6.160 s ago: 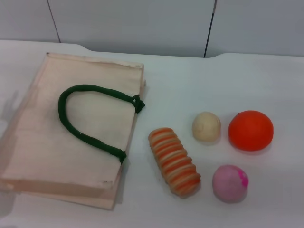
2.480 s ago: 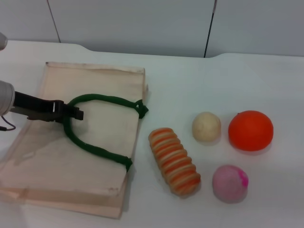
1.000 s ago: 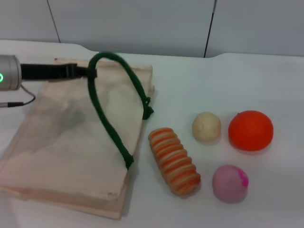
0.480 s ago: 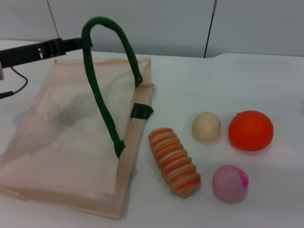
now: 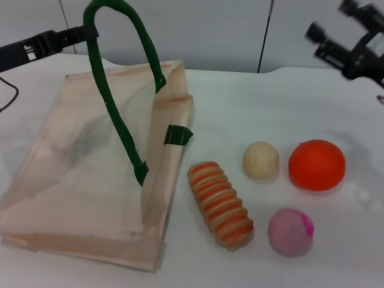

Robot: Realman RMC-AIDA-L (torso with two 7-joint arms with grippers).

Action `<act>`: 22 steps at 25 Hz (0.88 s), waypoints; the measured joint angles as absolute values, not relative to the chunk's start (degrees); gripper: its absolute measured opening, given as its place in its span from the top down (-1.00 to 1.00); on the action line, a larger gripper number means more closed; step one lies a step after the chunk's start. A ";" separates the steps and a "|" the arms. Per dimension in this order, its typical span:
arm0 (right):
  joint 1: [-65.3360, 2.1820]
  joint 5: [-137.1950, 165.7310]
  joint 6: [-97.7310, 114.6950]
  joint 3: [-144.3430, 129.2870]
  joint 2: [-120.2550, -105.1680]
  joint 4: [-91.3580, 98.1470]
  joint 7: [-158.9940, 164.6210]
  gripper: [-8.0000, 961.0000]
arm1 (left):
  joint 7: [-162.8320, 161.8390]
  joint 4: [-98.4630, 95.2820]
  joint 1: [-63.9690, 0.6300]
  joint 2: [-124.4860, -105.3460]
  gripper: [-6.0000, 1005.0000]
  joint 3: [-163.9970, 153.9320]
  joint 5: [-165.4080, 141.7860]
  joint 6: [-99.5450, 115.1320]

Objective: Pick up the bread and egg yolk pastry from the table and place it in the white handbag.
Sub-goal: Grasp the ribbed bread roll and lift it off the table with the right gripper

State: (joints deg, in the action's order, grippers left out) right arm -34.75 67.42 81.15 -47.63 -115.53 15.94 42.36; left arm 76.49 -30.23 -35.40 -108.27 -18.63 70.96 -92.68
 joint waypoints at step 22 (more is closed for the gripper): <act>-26.66 106.84 68.31 -79.49 -116.83 67.15 106.03 -0.77 | 76.43 -29.63 -34.15 -107.45 0.75 -19.08 71.98 -91.65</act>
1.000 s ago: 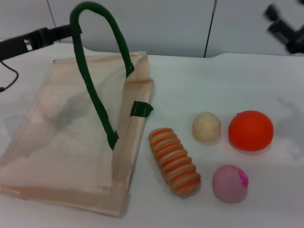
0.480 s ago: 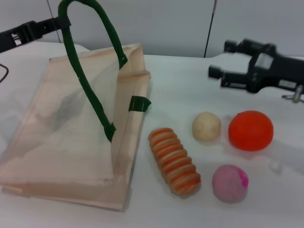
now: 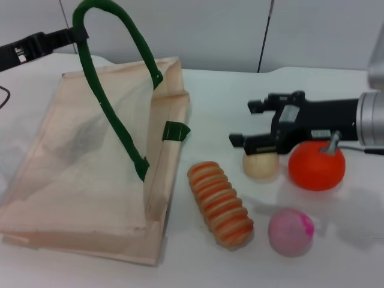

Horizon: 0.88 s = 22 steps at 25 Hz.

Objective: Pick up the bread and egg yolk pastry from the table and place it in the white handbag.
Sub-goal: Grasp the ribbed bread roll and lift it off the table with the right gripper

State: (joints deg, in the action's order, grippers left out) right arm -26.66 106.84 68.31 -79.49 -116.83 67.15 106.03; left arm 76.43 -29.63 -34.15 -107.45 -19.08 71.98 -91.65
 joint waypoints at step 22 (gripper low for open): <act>-23.73 123.40 65.92 -91.32 -116.74 83.96 129.11 -0.78 | 76.40 -29.21 -31.70 -107.49 0.75 -19.43 68.14 -91.24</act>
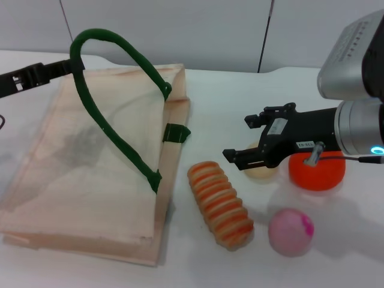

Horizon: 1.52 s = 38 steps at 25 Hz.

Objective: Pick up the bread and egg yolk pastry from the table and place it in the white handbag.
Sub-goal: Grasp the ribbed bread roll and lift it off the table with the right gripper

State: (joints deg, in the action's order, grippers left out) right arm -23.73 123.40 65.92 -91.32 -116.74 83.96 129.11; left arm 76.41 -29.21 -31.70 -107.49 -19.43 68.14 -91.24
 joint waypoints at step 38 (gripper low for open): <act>-40.54 136.42 65.57 -113.69 -116.73 72.42 155.15 -0.79 | 76.56 -28.92 -31.65 -107.82 0.75 -18.81 68.08 -89.91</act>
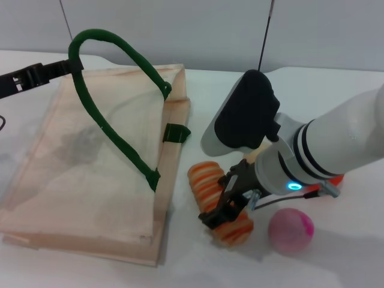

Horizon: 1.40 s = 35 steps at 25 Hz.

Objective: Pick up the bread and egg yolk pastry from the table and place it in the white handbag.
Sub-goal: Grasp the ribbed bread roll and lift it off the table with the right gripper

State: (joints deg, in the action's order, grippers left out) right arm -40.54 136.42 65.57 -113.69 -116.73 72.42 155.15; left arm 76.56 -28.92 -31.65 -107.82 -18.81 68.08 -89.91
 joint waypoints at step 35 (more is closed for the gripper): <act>-45.68 139.55 64.29 -117.95 -116.98 64.99 161.36 -0.24 | 76.81 -28.83 -32.08 -108.19 0.75 -18.80 68.12 -89.42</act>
